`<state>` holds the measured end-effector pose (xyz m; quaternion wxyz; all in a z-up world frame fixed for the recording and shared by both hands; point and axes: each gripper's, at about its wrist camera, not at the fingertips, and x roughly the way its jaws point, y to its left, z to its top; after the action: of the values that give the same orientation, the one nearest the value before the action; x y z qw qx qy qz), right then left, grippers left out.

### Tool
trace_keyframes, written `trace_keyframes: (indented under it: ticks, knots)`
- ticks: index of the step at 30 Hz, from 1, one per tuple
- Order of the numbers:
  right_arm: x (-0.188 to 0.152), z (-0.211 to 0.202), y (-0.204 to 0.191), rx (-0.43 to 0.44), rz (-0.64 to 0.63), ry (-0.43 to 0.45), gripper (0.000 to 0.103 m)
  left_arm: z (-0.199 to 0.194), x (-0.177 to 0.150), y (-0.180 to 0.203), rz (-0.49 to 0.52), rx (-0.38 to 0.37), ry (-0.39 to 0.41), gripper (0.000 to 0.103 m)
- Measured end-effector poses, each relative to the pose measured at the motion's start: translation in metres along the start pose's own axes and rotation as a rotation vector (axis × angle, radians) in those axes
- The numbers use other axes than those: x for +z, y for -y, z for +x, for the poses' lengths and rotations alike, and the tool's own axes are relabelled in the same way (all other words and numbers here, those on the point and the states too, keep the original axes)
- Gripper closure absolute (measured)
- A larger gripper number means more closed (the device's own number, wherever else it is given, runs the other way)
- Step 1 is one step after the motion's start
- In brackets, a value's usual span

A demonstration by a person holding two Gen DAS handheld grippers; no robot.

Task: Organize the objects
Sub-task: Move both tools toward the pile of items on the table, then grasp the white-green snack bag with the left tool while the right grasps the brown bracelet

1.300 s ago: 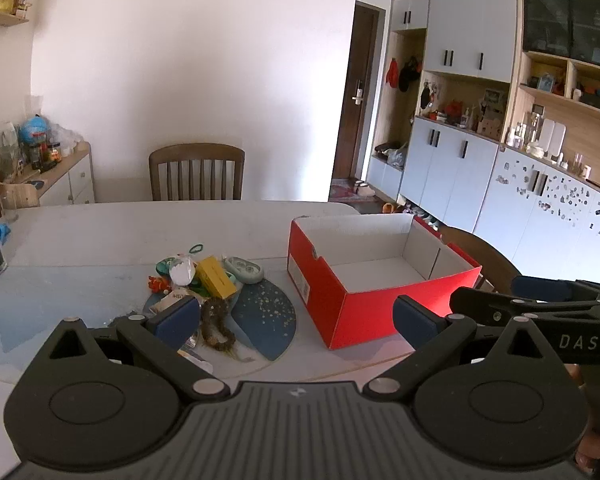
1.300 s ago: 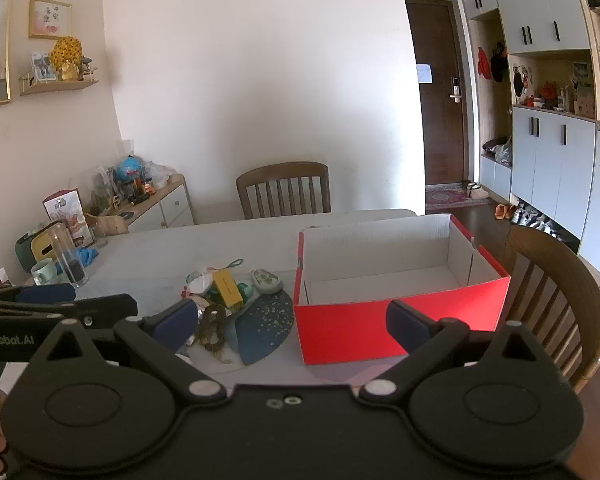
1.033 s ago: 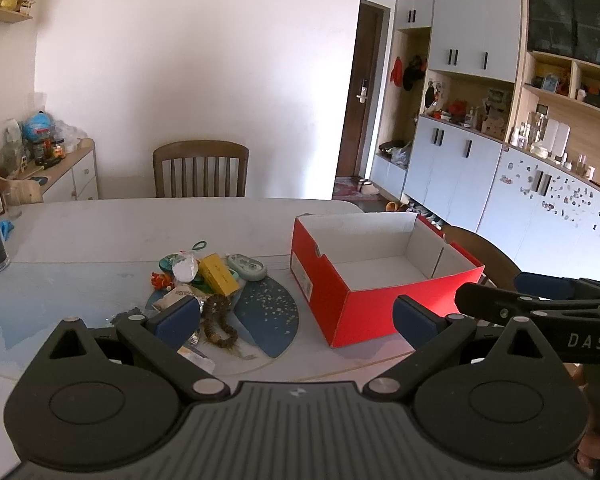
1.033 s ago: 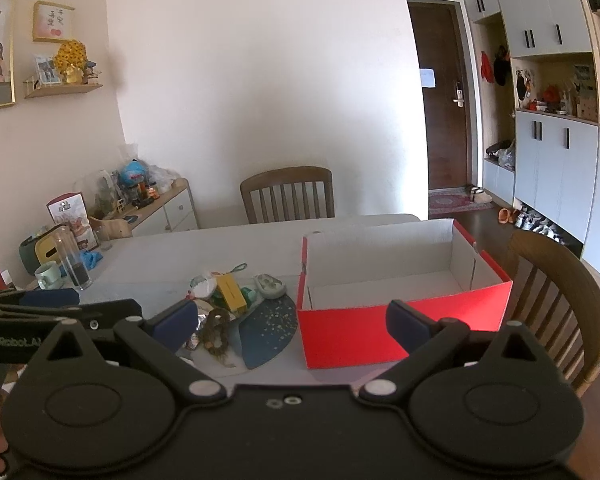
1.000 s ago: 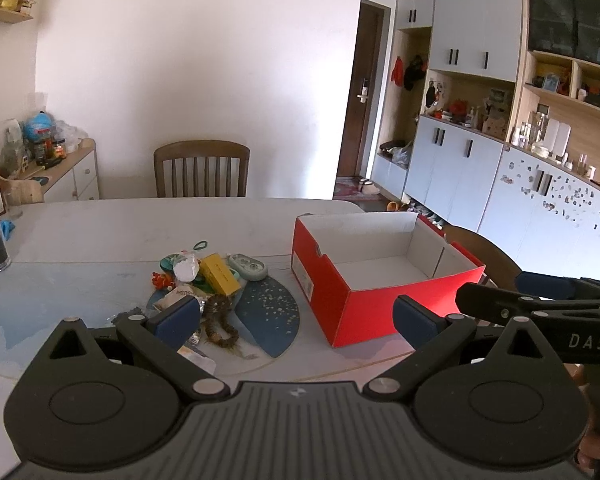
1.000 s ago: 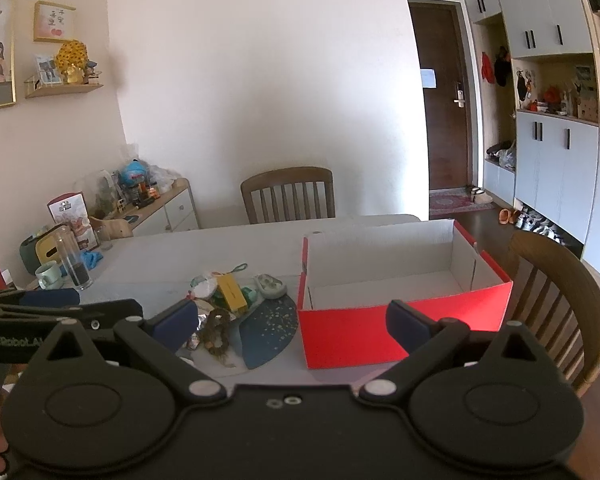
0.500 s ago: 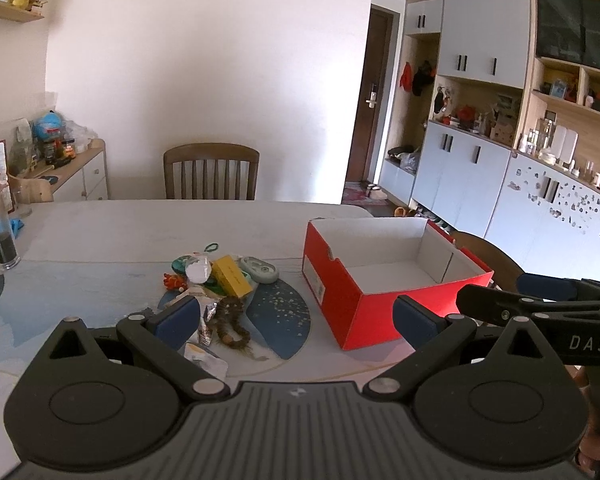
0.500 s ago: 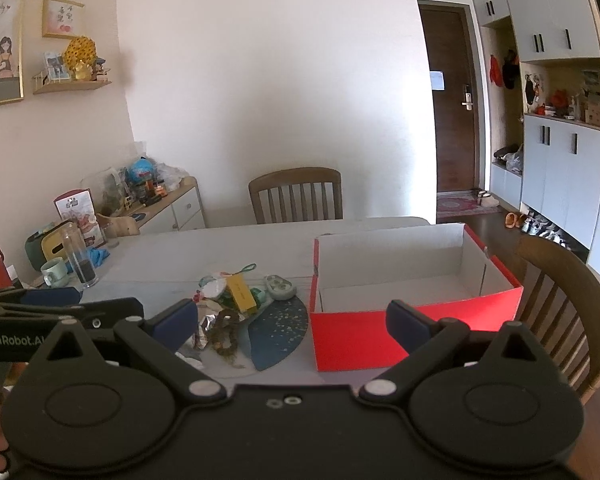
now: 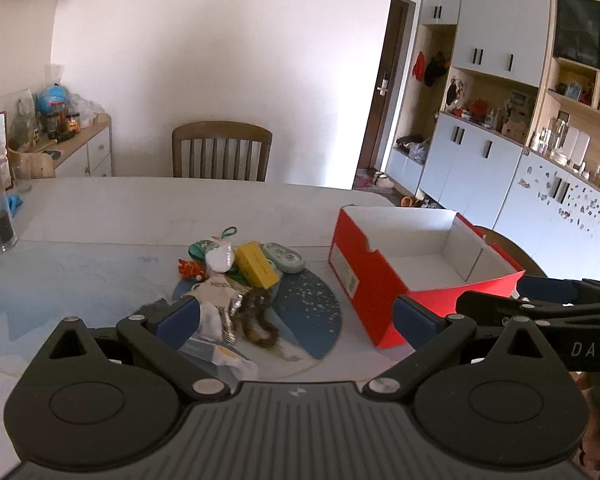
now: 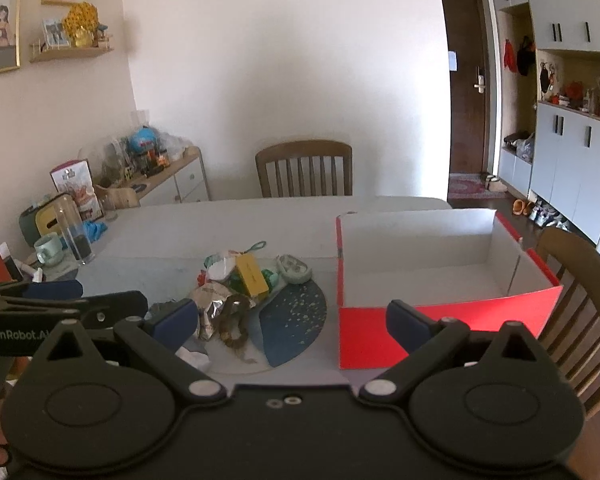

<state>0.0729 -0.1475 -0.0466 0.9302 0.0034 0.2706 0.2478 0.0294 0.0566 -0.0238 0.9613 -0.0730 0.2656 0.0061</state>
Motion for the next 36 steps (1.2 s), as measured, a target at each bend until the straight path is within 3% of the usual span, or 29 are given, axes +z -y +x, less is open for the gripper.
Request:
trace_keyframes:
  ticks: [19, 28, 36]
  knots:
    - [0.011, 0.102, -0.035, -0.025, -0.001, -0.174, 0.004, 0.098, -0.026, -0.085, 0.153, 0.011, -0.181, 0.0]
    - [0.003, 0.156, -0.043, -0.026, -0.033, -0.298, 0.008, 0.12, -0.047, -0.105, 0.315, -0.124, -0.216, 0.0]
    - [-0.004, 0.197, -0.056, 0.004, -0.07, -0.384, 0.022, 0.142, -0.043, -0.109, 0.296, -0.252, -0.273, 0.0]
